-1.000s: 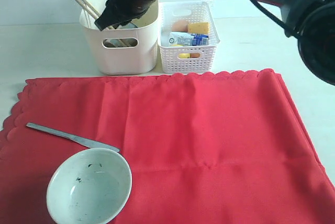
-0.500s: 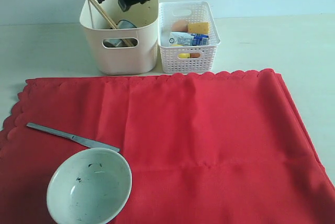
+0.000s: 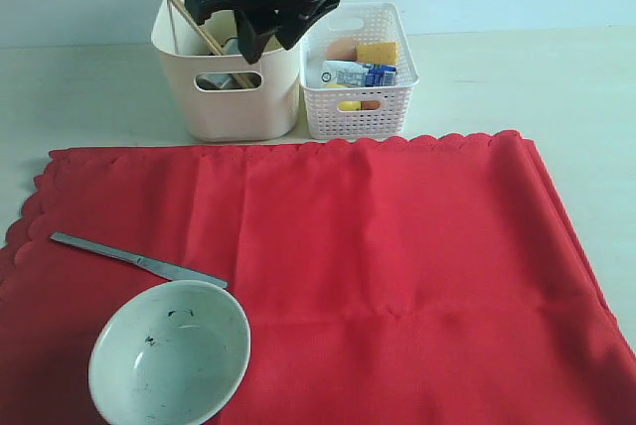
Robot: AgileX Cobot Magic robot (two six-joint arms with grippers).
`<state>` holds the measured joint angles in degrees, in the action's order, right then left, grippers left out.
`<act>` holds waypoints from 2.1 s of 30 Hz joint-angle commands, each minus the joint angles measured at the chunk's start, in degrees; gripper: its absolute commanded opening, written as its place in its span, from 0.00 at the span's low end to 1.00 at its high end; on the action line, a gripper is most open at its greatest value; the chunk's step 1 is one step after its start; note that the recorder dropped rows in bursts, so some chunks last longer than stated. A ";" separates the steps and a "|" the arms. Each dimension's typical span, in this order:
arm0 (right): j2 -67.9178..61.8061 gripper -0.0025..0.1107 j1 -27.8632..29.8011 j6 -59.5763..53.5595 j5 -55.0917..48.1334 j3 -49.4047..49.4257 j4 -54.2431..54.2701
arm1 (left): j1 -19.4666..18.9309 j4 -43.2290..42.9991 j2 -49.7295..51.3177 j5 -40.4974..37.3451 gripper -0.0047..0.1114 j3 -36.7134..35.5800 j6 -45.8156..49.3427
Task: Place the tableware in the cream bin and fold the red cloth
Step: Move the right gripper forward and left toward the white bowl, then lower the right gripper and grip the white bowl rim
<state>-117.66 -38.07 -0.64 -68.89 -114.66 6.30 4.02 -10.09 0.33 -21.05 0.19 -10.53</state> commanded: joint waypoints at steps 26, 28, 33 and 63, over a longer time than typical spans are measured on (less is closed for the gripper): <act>2.59 0.40 0.10 -9.40 -1.07 13.52 14.66 | -0.06 0.50 -0.33 0.40 0.04 -0.19 -0.19; 2.59 0.40 0.10 -9.40 -1.00 15.00 14.66 | -0.06 0.50 -0.33 0.40 0.04 -0.19 -0.19; 2.59 0.40 0.10 -9.83 0.48 17.89 14.66 | -0.06 0.50 -0.33 0.40 0.04 -0.19 -0.19; -3.99 0.40 -7.94 -14.74 4.35 24.67 22.83 | -0.06 0.50 -0.33 0.40 0.04 -0.19 -0.19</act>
<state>-120.75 -45.21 -14.67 -65.77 -90.25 29.72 4.02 -10.09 0.33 -21.05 0.19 -10.53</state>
